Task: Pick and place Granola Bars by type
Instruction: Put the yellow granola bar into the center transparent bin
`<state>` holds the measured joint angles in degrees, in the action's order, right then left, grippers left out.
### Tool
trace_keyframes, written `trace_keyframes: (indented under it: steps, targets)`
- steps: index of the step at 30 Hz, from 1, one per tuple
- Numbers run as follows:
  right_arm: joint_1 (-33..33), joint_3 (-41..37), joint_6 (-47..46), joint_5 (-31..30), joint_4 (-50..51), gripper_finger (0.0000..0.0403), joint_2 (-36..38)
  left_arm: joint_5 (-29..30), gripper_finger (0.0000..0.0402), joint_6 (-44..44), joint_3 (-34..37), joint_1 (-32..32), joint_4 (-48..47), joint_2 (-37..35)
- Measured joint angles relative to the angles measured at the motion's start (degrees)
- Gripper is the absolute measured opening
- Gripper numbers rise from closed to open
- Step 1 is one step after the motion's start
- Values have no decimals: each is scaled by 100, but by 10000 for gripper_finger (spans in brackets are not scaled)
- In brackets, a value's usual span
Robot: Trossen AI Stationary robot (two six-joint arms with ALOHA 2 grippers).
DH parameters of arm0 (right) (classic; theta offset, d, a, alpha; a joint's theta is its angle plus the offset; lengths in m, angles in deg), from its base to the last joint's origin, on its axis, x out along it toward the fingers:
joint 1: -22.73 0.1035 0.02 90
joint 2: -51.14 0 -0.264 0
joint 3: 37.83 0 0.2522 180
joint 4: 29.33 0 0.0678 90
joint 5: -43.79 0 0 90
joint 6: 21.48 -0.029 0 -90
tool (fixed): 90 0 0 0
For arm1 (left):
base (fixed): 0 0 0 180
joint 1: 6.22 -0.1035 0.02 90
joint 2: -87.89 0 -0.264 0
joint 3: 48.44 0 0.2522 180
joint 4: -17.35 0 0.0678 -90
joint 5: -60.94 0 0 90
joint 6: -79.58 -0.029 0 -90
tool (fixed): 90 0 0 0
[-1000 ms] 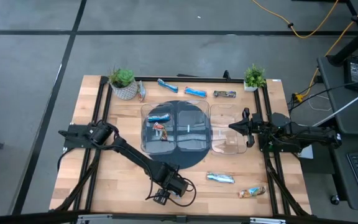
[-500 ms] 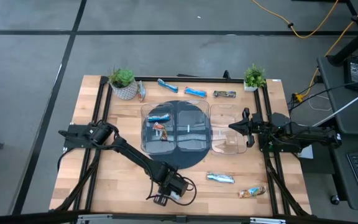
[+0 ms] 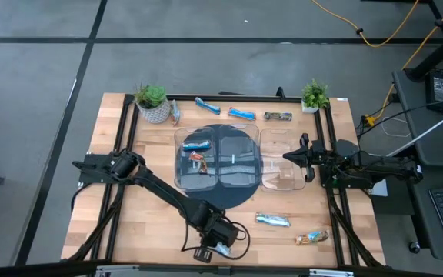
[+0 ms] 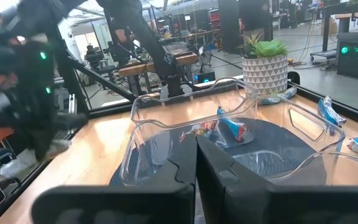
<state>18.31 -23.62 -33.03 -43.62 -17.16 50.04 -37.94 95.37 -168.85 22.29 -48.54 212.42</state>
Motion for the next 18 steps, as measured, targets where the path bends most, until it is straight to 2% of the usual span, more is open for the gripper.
trace_keyframes:
  steps: [4, 9, 18]
  targets:
    - [-2, -2, 2, 0, 0, 8, 0, 448, 7, -161, -763, -30, -495, -32]
    - [0, 0, 1, 0, 2, 8, -1, 1223, 10, -330, -1551, -52, -547, -272]
    - [0, 0, 1, 0, 1, 8, -1, 2737, 8, -485, -1795, -50, -488, -1250]
